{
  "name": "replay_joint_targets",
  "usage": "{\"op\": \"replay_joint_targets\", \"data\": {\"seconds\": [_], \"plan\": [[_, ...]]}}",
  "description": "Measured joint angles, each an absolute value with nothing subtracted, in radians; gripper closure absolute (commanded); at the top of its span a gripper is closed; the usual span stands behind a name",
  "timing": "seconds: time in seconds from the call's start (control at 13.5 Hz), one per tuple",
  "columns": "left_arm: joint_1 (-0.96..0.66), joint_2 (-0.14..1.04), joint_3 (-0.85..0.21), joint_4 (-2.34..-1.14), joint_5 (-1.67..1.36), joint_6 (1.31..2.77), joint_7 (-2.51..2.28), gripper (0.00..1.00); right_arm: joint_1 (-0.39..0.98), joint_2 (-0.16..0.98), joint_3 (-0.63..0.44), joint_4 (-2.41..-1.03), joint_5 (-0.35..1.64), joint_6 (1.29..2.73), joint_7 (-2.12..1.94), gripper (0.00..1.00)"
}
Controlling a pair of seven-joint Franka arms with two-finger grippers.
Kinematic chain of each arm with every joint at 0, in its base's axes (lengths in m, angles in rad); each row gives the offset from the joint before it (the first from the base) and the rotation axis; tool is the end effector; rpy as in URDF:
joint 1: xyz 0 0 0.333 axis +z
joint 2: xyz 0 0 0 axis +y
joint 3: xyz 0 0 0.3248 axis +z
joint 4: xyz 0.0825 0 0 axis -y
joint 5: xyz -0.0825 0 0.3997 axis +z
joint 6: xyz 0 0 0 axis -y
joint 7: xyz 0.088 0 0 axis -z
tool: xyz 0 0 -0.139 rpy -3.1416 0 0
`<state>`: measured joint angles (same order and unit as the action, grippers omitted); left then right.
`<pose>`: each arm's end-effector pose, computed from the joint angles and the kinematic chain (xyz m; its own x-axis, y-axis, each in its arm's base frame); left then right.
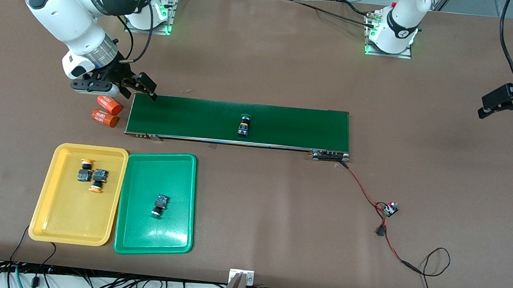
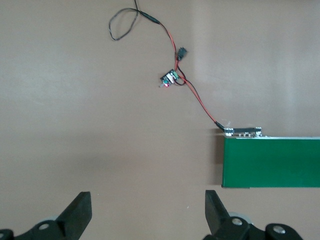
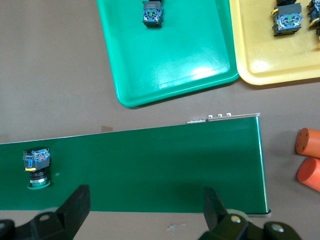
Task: Sort buttons by color to trays
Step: 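Move the right gripper over the conveyor start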
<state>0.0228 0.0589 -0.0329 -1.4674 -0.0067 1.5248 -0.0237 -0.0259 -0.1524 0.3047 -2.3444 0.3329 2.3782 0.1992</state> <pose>0.5849 -0.0063 0.6135 0.9999 0.0133 -0.0017 0.0134 -0.9999 0.0086 0.4958 0.1533 0.3780 0.9822 -0.1525 0.1100 -0.1215 -0.9612 -0.2477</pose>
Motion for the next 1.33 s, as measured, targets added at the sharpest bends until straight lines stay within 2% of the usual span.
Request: {"op": "replay_joint_targets", "data": {"seconds": [0.37,0.89,1.11,1.33], "plan": [[0.023,0.161,-0.043,-1.468,-0.011,1.595,-0.024,0.00,-0.024,-0.099,0.336,-2.345,0.334,2.446,0.200,0.00],[0.026,0.169,-0.042,-1.448,-0.011,1.623,-0.023,0.00,0.007,-0.050,0.342,-2.345,0.451,2.499,0.201,0.00],[0.023,0.208,-0.044,-1.434,-0.012,1.693,-0.023,0.00,0.013,-0.041,0.343,-2.345,0.454,2.506,0.201,0.00],[0.026,0.219,-0.042,-1.429,-0.012,1.696,-0.027,0.00,0.027,-0.032,0.361,-2.345,0.449,2.507,0.201,0.00]]}}
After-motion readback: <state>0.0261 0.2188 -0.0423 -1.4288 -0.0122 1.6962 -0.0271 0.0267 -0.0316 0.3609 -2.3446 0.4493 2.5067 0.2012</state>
